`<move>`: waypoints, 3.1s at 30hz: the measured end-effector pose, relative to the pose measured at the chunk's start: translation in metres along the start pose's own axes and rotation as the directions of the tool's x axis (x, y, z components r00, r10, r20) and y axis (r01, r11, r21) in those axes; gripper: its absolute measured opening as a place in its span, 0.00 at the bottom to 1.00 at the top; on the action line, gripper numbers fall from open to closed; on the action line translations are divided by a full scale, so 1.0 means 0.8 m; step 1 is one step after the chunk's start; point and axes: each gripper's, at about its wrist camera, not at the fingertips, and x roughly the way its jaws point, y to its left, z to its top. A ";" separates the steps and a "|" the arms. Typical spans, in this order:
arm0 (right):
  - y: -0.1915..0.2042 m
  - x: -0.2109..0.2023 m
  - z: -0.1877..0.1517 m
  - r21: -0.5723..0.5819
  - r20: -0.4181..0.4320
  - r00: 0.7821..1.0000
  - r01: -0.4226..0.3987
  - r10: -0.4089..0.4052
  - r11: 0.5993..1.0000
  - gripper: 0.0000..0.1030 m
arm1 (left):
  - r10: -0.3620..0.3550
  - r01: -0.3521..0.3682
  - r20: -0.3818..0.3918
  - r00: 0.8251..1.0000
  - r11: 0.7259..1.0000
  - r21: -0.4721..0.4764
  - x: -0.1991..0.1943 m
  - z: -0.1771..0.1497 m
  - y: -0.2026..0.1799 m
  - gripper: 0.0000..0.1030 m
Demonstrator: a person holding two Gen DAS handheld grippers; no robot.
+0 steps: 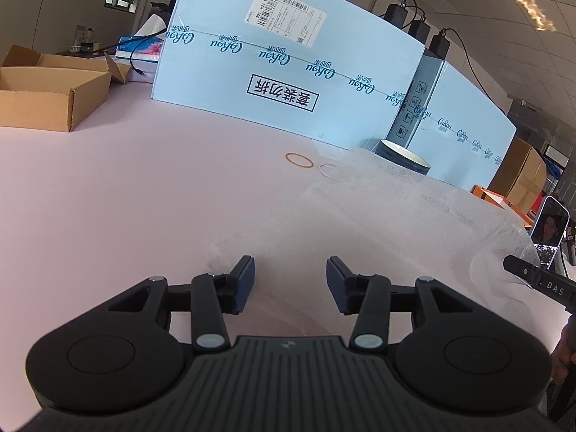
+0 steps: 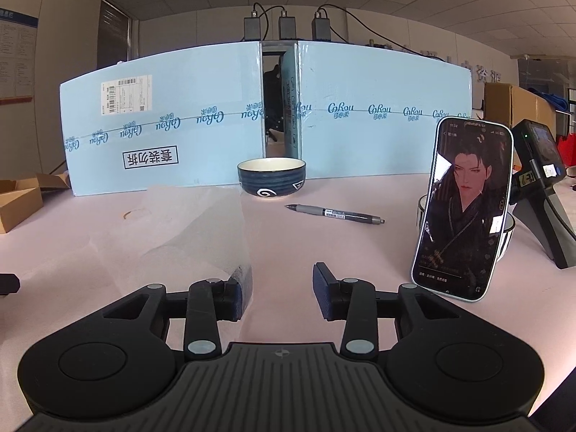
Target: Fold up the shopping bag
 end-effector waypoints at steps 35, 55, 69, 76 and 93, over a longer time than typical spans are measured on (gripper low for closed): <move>0.060 -0.049 -0.003 -0.341 -0.093 0.962 -0.274 0.258 0.899 0.64 | 0.030 -0.033 0.037 0.999 0.995 0.097 -0.009 -0.007 -0.023 0.55; 0.058 -0.047 -0.011 -0.361 -0.196 0.939 -0.337 0.283 0.869 0.64 | 0.059 -0.055 -0.049 0.997 0.995 0.080 -0.001 -0.009 -0.020 0.61; 0.052 -0.029 -0.015 -0.323 -0.189 0.932 -0.358 0.311 0.876 0.65 | 0.220 -0.199 -0.067 0.973 0.950 0.241 0.032 -0.003 -0.034 0.82; 0.046 -0.029 -0.011 -0.309 -0.157 0.937 -0.346 0.312 0.886 0.65 | 0.164 -0.140 -0.061 0.985 0.947 0.291 0.034 -0.004 -0.043 0.53; 0.046 -0.030 -0.006 -0.278 -0.123 0.940 -0.339 0.317 0.899 0.65 | 0.038 -0.025 -0.052 0.998 0.971 0.237 0.017 0.030 -0.010 0.00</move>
